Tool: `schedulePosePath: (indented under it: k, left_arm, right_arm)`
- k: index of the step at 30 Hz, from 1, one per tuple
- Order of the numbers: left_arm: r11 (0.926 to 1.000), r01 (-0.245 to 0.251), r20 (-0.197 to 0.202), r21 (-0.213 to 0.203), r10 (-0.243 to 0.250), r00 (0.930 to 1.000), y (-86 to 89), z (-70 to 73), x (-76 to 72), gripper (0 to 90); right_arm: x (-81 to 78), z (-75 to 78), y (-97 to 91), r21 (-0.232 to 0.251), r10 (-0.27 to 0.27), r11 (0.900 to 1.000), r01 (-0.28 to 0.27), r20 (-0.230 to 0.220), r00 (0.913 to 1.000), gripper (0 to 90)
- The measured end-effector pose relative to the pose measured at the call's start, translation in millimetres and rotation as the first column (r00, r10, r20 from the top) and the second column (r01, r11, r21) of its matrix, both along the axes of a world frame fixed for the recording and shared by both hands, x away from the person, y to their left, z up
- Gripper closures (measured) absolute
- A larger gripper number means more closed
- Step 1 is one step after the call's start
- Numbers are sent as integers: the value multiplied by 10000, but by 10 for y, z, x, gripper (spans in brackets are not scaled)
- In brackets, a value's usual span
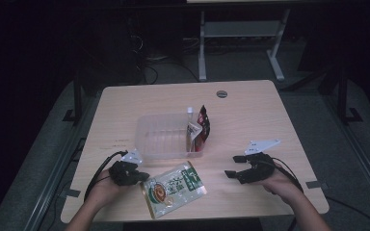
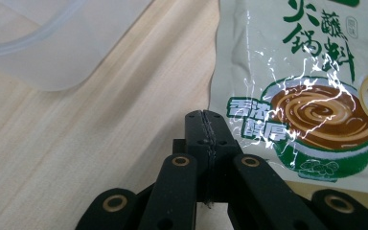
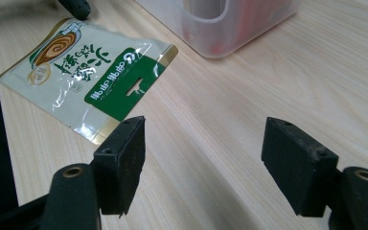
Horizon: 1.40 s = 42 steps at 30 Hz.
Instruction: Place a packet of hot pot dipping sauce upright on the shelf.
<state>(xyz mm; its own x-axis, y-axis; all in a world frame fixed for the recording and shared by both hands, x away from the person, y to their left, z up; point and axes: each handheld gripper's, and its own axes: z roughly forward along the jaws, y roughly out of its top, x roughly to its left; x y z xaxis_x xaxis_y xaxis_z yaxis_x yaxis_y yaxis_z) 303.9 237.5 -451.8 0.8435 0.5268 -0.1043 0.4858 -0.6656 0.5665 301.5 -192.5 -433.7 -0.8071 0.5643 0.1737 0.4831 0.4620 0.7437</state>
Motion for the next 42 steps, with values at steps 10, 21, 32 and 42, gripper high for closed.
schedulePosePath:
  k: [10,21,32,42]
  left_arm:
    - [9947,34,-223,-1023,-57,9997,-59,93,-109,661]
    - [9990,437,-100,49,-436,9990,-336,-6,-194,195]
    - [9992,384,4,-99,-384,9993,-418,-63,-216,115]
    - [9986,463,484,246,-475,9977,-495,-30,-275,316]
  right_arm:
    - [10,-15,24,-98,54,9999,-55,-72,10000,312]
    - [13,-28,35,-183,93,9998,-93,-26,10000,312]
    - [9,-35,48,-215,67,9997,-69,-121,9999,312]
    - [12,-43,68,-261,172,9995,-175,-94,9998,312]
